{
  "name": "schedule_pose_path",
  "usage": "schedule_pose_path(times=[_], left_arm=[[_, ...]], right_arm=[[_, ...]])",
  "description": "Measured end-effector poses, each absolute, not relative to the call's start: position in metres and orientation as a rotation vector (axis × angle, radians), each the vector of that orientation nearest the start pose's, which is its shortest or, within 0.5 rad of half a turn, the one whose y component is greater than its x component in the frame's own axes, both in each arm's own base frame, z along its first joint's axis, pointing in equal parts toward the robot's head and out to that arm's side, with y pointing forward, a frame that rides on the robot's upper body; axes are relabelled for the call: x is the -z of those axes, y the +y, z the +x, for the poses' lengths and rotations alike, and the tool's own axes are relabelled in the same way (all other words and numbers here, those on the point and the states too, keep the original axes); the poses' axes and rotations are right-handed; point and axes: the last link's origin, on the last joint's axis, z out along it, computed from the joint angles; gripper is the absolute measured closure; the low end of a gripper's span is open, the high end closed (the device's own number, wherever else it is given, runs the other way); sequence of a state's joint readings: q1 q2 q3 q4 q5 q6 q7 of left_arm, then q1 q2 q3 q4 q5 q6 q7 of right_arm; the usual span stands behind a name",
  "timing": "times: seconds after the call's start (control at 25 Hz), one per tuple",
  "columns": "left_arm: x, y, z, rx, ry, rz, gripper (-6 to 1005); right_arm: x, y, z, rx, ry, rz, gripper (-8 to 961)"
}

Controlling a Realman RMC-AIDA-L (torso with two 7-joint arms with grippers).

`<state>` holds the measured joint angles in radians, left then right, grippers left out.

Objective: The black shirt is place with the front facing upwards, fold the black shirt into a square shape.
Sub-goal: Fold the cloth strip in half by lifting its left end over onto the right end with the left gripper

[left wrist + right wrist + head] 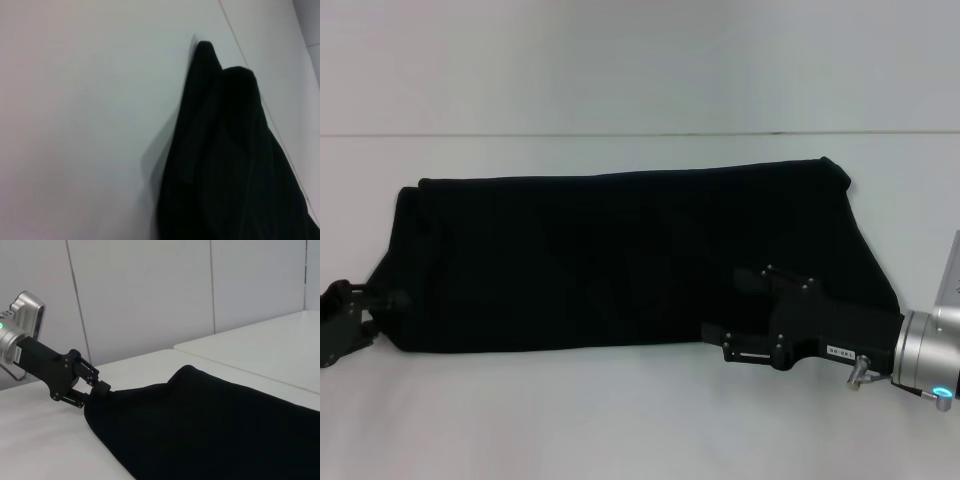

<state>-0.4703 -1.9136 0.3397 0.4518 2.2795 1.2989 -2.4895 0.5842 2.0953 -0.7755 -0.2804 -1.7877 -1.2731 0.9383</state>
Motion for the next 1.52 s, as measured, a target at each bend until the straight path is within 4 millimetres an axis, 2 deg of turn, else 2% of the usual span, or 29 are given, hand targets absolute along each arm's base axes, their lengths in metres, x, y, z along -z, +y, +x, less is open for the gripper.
schedule_pose_path(times=[0.32,0.4,0.8,0.92,1.24,1.4,1.52], left_arm=[[-0.058,0.319,-0.382,-0.932,2.756,1.937,683],[-0.058,0.320,-0.382,-0.933,2.756,1.940,913],[-0.065,0.321,-0.388,-0.953,2.791,1.969,985],[-0.078,0.323,-0.395,-1.002,2.840,1.985,990],[-0.131,0.335,-0.416,-1.166,2.992,2.028,980],[-0.142,0.339,-0.419,-1.209,3.029,2.040,975],[-0.143,0.342,-0.417,-1.222,3.024,2.046,972]], right_arm=[[0.073,0.326,0.270,-0.647,0.451,-2.656,8],[0.073,0.326,0.270,-0.644,0.449,-2.658,8],[0.070,0.328,0.269,-0.654,0.443,-2.646,8],[0.068,0.329,0.270,-0.659,0.448,-2.635,8],[0.062,0.333,0.273,-0.674,0.471,-2.592,8],[0.061,0.333,0.274,-0.675,0.480,-2.581,8],[0.061,0.333,0.274,-0.674,0.482,-2.581,8]])
